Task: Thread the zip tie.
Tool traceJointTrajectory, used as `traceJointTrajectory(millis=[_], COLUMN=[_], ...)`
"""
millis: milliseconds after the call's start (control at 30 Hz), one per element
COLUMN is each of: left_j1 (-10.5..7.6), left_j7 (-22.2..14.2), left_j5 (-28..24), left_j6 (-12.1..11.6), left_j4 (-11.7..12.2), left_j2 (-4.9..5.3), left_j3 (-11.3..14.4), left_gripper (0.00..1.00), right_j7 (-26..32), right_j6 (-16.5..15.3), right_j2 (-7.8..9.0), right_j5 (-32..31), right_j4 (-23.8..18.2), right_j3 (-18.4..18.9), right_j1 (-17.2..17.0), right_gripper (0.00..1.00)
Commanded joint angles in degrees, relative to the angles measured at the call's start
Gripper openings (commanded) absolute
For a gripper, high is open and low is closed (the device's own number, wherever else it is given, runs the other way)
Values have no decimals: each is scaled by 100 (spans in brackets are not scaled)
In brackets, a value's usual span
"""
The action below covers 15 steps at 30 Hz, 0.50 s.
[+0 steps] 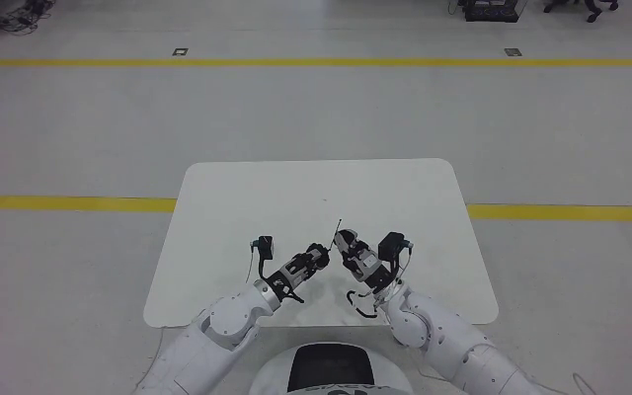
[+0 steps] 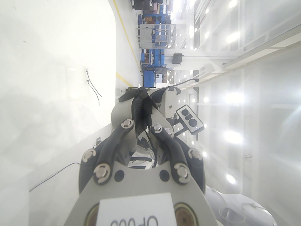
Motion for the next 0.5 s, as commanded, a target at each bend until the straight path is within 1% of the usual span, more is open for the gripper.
traceJointTrajectory(millis=[0,467], left_j1=[0,0], left_j7=[0,0], left_j5=[0,0], left_j6=[0,0], left_j4=[0,0], left_j2=[0,0], left_j3=[0,0], left_gripper=[0,0], right_j7=[16,180], right_j6=[0,0], right_j2=[-2,-29], right_j5=[-4,63], right_j4=[9,78], right_j3=[1,-21], right_j1=[2,2], right_gripper=[0,0])
